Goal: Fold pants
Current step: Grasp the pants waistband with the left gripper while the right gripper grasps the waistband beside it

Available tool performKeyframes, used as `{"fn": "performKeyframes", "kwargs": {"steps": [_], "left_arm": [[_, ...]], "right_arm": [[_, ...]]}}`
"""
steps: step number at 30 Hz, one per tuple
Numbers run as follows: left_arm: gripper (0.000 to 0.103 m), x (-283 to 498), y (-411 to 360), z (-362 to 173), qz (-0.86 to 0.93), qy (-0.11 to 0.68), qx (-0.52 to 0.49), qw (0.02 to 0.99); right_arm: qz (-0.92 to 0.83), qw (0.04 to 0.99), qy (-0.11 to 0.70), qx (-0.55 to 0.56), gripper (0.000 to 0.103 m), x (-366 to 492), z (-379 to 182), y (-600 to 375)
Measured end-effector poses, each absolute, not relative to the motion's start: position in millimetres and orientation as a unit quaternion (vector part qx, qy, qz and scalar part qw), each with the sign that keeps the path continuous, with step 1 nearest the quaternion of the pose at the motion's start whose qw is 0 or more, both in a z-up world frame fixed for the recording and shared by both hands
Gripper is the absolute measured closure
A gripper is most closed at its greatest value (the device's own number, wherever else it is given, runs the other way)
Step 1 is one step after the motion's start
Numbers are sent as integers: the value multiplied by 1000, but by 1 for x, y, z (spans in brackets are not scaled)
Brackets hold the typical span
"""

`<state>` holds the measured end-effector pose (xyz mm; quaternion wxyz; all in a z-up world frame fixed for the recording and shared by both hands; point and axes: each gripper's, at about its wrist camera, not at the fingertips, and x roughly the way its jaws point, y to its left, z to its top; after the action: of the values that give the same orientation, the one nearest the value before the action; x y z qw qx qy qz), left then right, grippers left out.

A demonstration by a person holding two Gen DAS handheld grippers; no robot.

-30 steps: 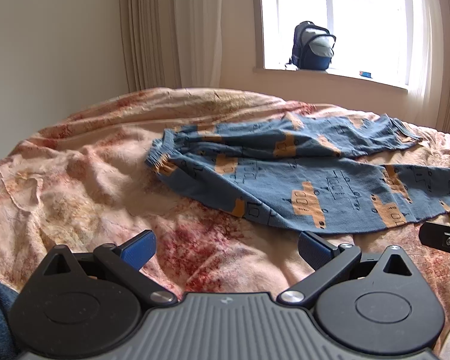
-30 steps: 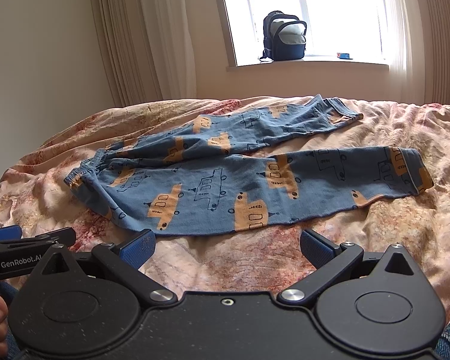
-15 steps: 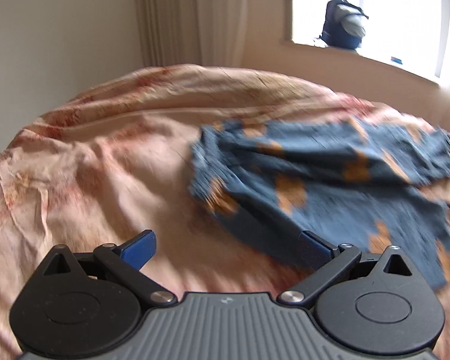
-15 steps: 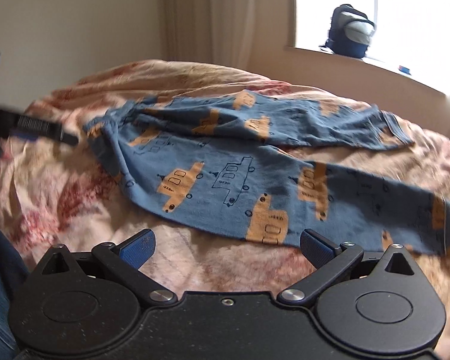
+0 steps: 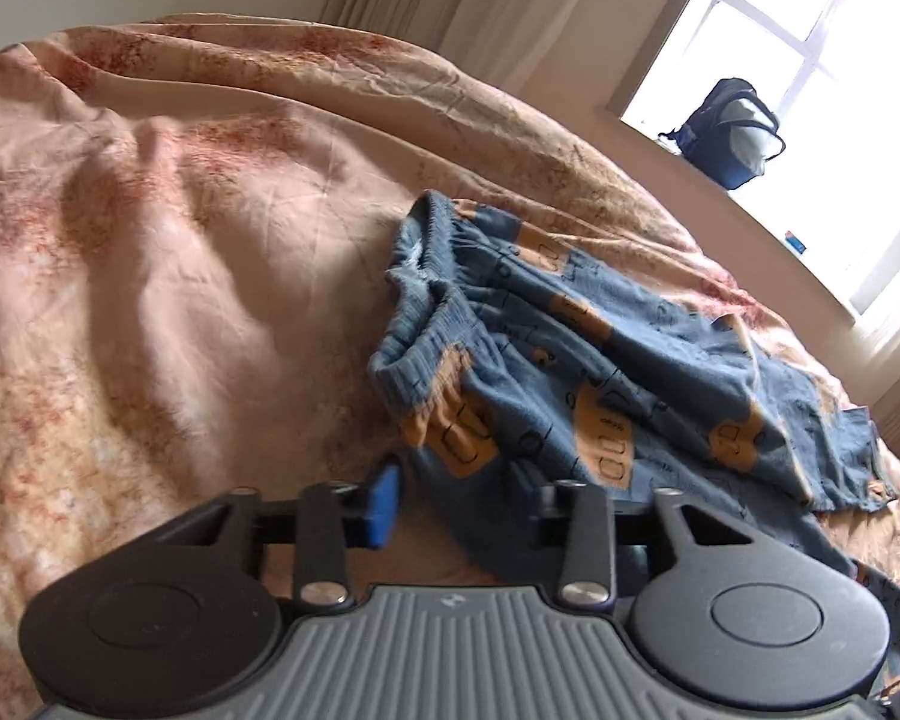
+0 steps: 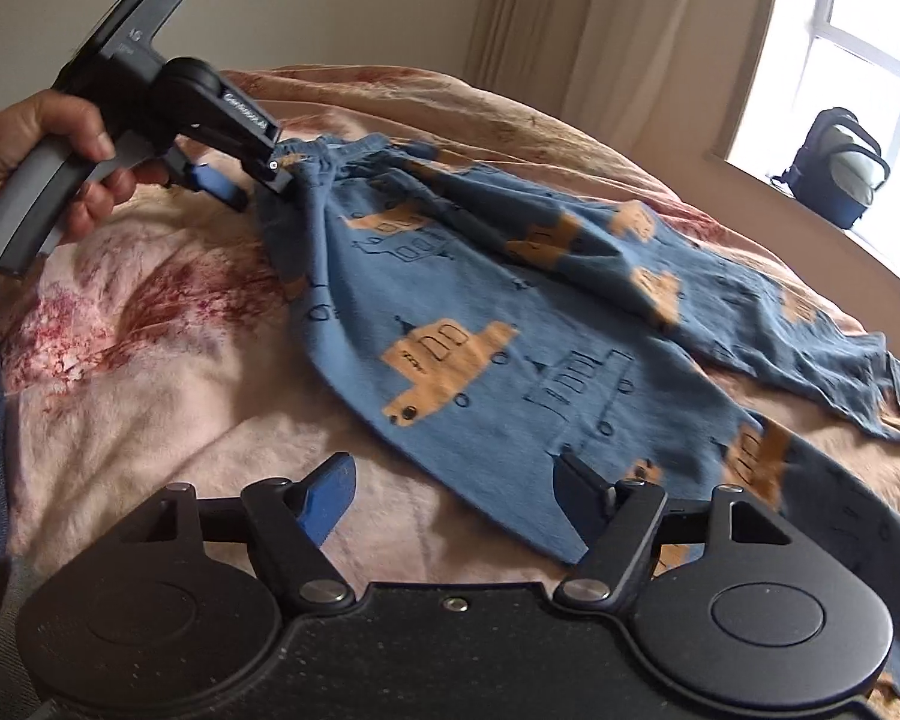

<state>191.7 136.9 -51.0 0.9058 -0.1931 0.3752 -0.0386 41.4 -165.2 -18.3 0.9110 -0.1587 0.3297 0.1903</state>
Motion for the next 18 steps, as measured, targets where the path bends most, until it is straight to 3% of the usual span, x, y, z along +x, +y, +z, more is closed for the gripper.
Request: {"fn": "performKeyframes", "kwargs": {"steps": [2,3,5,6,9,13,18], "left_arm": [[92,194,136,-52,-48,373,-195,906],[98,194,136,-52,-46,372,-191,907],[101,192,134,-51,-47,365,-187,911],[101,190,133,-48,-48,359,-184,914],[102,185,131,-39,-37,342,-167,924],[102,178,139,-29,-6,355,-173,919],[102,151,152,-13,29,372,-162,914]], "right_arm": [[193,909,331,-165,44,46,-23,-159],[193,908,332,-167,49,47,-26,-157],[191,909,332,-165,52,47,-29,-154],[191,910,331,-163,59,46,-29,-153],[187,912,322,-173,96,43,-29,-150],[187,916,309,-172,103,38,-23,-150],[200,922,289,-161,103,26,-5,-152]]}}
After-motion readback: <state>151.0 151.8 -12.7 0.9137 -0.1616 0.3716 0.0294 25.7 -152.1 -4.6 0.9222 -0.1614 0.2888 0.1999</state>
